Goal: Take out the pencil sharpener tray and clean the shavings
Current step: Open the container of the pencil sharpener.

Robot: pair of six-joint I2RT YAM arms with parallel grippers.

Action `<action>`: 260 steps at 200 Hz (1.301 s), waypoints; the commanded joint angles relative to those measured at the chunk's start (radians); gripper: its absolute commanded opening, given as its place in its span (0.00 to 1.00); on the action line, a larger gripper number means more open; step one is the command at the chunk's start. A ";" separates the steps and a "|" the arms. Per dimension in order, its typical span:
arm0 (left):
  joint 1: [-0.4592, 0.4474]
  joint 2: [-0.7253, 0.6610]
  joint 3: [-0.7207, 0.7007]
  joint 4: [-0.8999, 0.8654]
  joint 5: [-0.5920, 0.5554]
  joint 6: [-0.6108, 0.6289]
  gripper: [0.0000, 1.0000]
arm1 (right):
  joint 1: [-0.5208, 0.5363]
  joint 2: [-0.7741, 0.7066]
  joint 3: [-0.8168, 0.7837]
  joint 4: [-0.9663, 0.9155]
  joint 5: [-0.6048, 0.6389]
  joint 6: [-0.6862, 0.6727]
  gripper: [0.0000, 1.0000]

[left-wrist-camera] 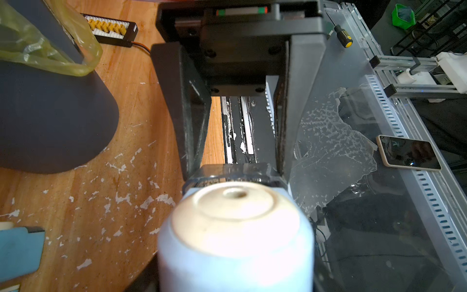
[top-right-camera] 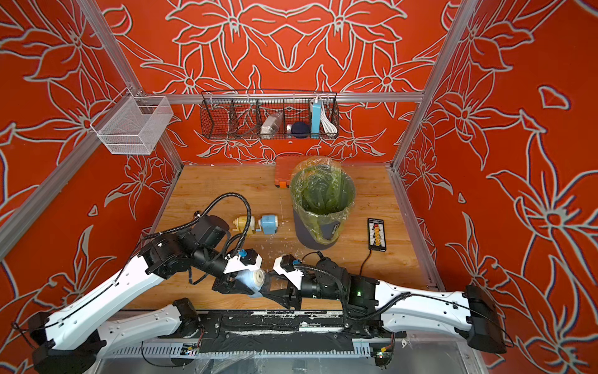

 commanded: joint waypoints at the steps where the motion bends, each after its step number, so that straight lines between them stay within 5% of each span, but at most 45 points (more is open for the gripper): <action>1: -0.018 -0.024 -0.007 -0.072 0.029 0.035 0.00 | -0.017 -0.053 -0.016 0.007 0.120 0.044 0.00; 89: -0.018 -0.024 -0.004 -0.062 0.031 0.036 0.00 | -0.017 -0.107 0.000 -0.152 0.111 0.010 0.00; 260: -0.018 -0.040 -0.027 -0.034 0.010 0.024 0.00 | -0.017 -0.352 -0.020 -0.294 0.287 0.032 0.00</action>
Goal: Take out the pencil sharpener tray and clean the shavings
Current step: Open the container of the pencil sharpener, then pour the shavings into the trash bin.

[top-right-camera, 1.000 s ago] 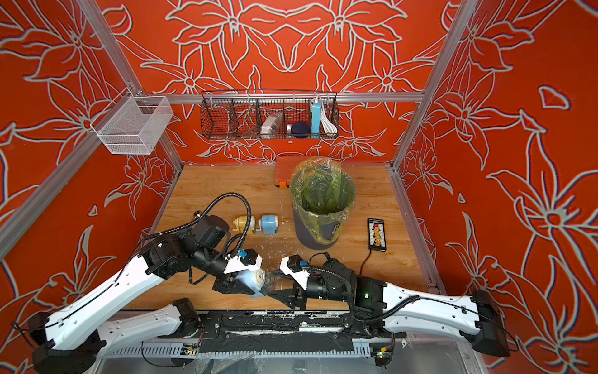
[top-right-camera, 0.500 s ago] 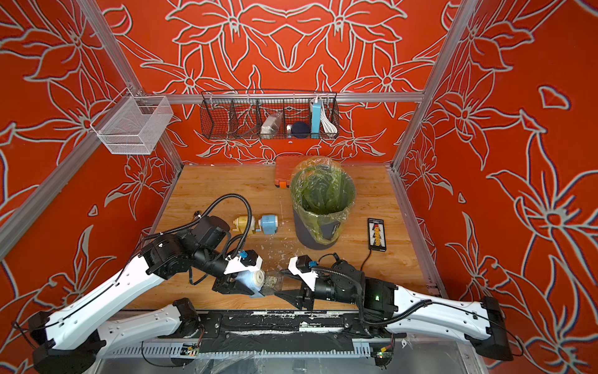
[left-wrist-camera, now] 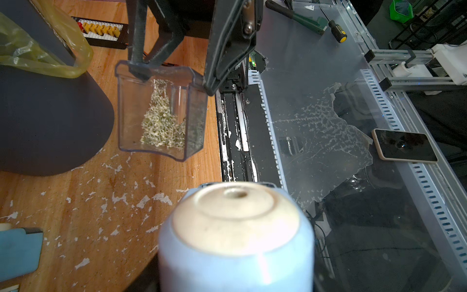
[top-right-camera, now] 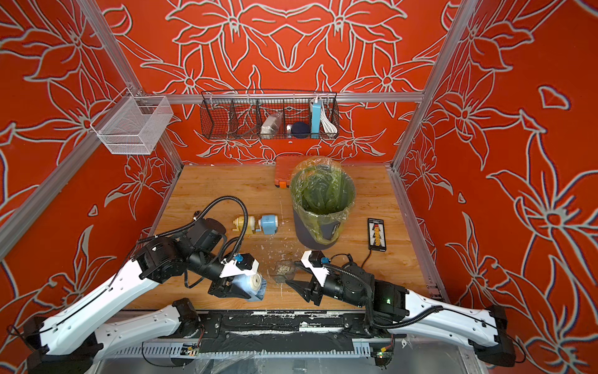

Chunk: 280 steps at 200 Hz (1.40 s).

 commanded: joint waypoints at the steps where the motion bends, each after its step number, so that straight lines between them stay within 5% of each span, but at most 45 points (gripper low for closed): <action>1: -0.005 -0.005 -0.020 -0.004 0.012 0.014 0.00 | -0.002 -0.026 0.028 -0.015 0.057 0.022 0.00; 89: -0.005 -0.022 -0.085 0.058 0.007 0.028 0.00 | -0.003 0.016 0.337 -0.187 0.339 0.107 0.00; 180: -0.005 -0.013 -0.117 0.091 0.017 0.071 0.00 | -0.027 0.237 0.774 -0.477 0.635 0.338 0.00; 219: -0.005 -0.025 -0.130 0.092 0.028 0.085 0.00 | -0.141 0.330 0.887 -0.587 0.550 0.419 0.00; 280: -0.005 -0.053 -0.153 0.087 0.023 0.101 0.00 | -0.534 0.414 0.869 -0.519 0.080 0.622 0.00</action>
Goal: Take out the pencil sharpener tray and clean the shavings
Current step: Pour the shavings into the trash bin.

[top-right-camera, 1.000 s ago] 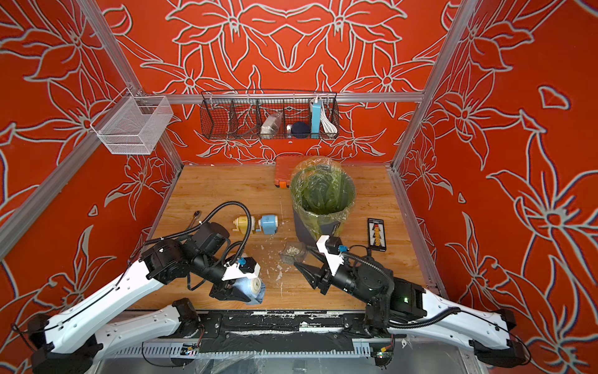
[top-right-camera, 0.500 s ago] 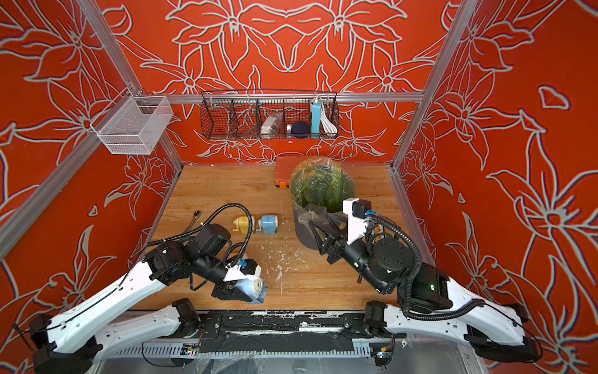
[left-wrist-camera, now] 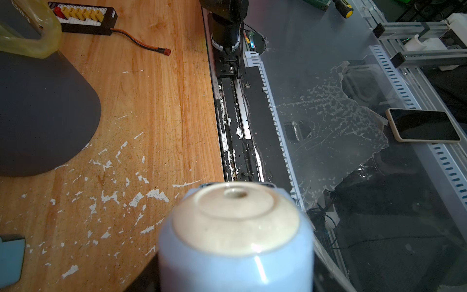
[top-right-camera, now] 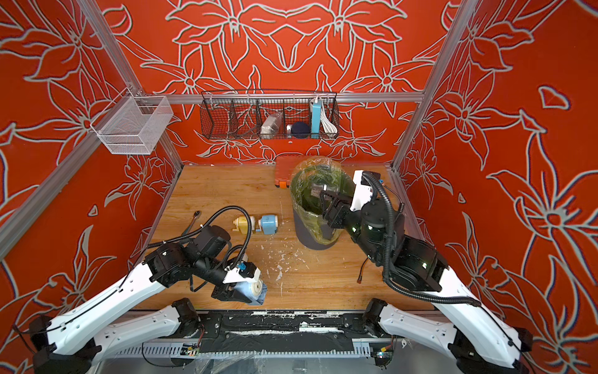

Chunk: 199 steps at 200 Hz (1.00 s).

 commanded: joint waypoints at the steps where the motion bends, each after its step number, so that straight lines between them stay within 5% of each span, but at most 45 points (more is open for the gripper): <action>1: -0.005 -0.020 -0.007 0.006 0.030 0.027 0.00 | -0.108 0.022 -0.008 0.038 -0.231 0.137 0.00; 59: -0.005 -0.028 -0.055 0.051 0.045 0.029 0.00 | -0.338 0.124 -0.056 0.211 -0.530 0.572 0.00; 103: -0.005 -0.042 -0.069 0.057 0.037 0.037 0.00 | -0.407 0.093 -0.159 0.192 -0.489 0.988 0.00; 151: -0.005 -0.053 -0.099 0.084 0.057 0.024 0.00 | -0.520 0.098 -0.233 0.319 -0.645 1.267 0.00; 199: -0.005 -0.043 -0.102 0.104 0.066 0.015 0.00 | -0.546 0.159 -0.302 0.507 -0.823 1.374 0.00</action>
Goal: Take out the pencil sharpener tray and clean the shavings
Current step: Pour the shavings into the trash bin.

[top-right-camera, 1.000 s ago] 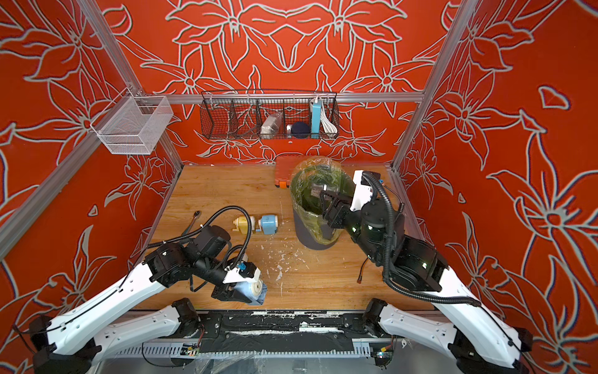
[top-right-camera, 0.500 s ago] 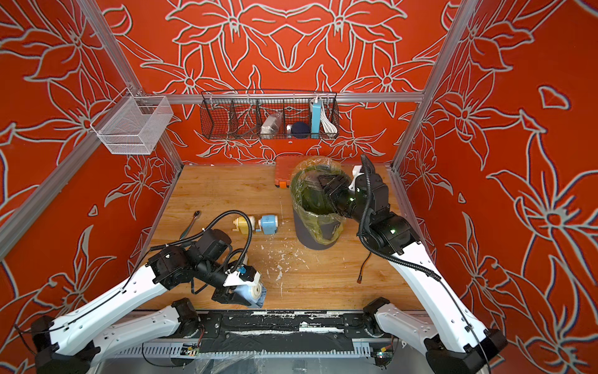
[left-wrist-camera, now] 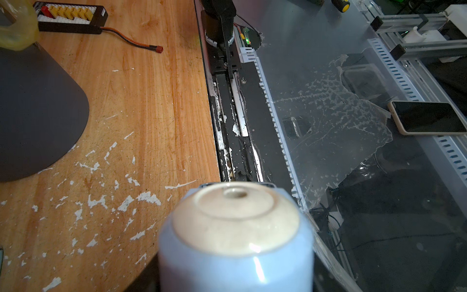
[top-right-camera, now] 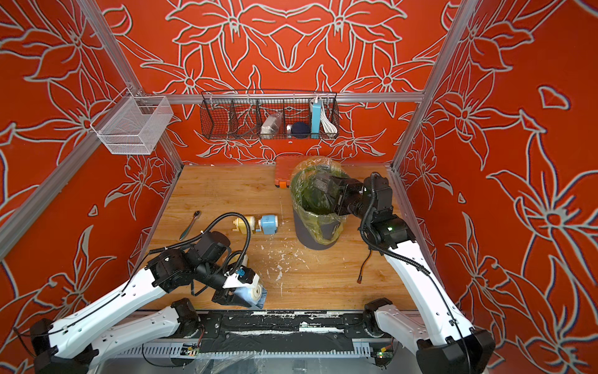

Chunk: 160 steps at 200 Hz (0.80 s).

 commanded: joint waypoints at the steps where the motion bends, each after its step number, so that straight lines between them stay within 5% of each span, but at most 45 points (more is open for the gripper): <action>1: -0.005 -0.001 0.003 0.030 0.042 0.000 0.00 | -0.003 0.006 -0.050 0.154 -0.119 0.147 0.00; 42: -0.006 0.011 0.004 0.039 0.049 -0.006 0.00 | -0.013 -0.028 -0.042 0.204 -0.135 0.150 0.00; 62: -0.007 0.010 -0.002 0.045 0.047 -0.005 0.00 | -0.019 -0.051 0.045 0.050 -0.094 0.044 0.00; 79: -0.006 0.018 -0.001 0.055 0.050 -0.007 0.00 | -0.022 -0.038 -0.007 0.200 -0.168 0.120 0.00; 99: -0.008 0.020 0.000 0.065 0.053 -0.014 0.00 | -0.023 -0.056 0.044 0.031 -0.137 -0.052 0.00; 117: -0.008 0.023 0.012 0.064 0.056 -0.016 0.00 | -0.039 -0.080 -0.091 0.244 -0.151 -0.035 0.00; 160: -0.008 0.015 0.048 0.041 0.079 -0.015 0.00 | -0.040 -0.111 -0.007 0.122 -0.235 -0.646 0.00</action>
